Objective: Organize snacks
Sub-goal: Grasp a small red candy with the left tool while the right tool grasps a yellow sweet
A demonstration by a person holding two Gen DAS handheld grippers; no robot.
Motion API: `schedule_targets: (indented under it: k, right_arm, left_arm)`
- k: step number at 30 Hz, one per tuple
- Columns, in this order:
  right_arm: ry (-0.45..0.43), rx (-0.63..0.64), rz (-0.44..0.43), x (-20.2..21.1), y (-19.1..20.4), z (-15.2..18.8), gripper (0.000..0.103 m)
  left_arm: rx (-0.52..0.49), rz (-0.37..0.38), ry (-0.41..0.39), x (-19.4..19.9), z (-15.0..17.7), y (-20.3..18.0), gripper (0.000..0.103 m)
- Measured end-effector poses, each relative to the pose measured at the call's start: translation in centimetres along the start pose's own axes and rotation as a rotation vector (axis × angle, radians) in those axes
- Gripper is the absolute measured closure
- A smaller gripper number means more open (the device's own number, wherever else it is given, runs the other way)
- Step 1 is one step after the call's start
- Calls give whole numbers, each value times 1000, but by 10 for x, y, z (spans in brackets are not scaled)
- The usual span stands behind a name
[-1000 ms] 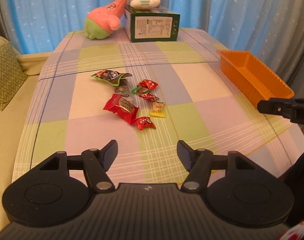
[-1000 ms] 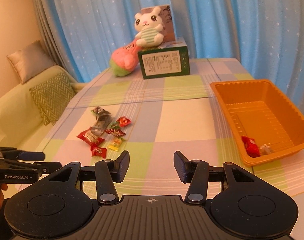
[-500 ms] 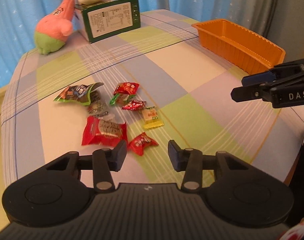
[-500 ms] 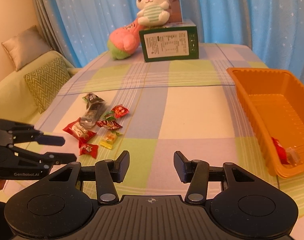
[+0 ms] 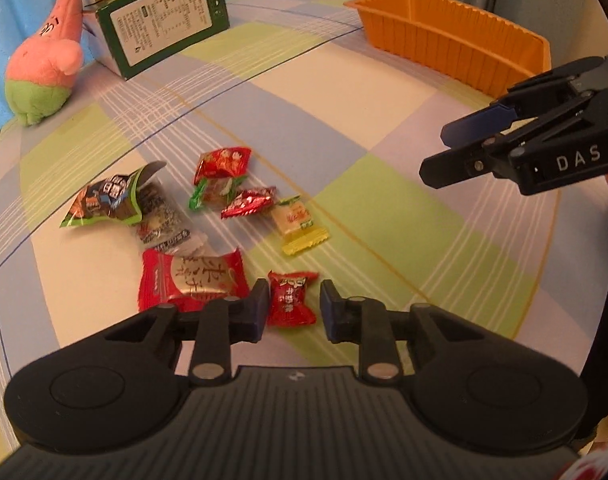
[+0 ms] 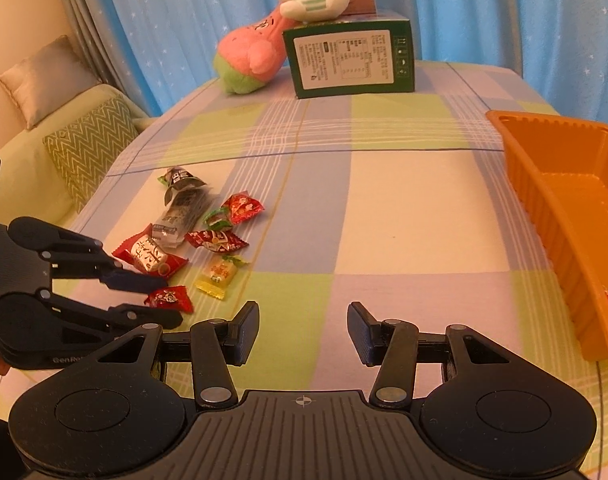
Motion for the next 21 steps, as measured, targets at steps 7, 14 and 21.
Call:
schedule_targets:
  k: [7, 14, 21]
  right_arm:
    - [1, 18, -32, -18, 18, -6, 54]
    - [-9, 41, -100, -45, 50, -17, 54]
    - [13, 53, -75, -76, 68, -23, 65]
  left_arm:
    - [105, -16, -24, 10, 3, 6, 88]
    - [197, -56, -71, 42, 10, 16, 88]
    - [332, -102, -116, 64, 21, 40, 88]
Point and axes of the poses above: each gripper's, at about its wrist camera, not at the fingertips, and x roughly against the way its jaws point, y to its left, z to its underside, the point moved 10 cm from there along -x, roughly the way its jaws point, and after that the axes turned 3 degrees about x, right-handed, at the moved point
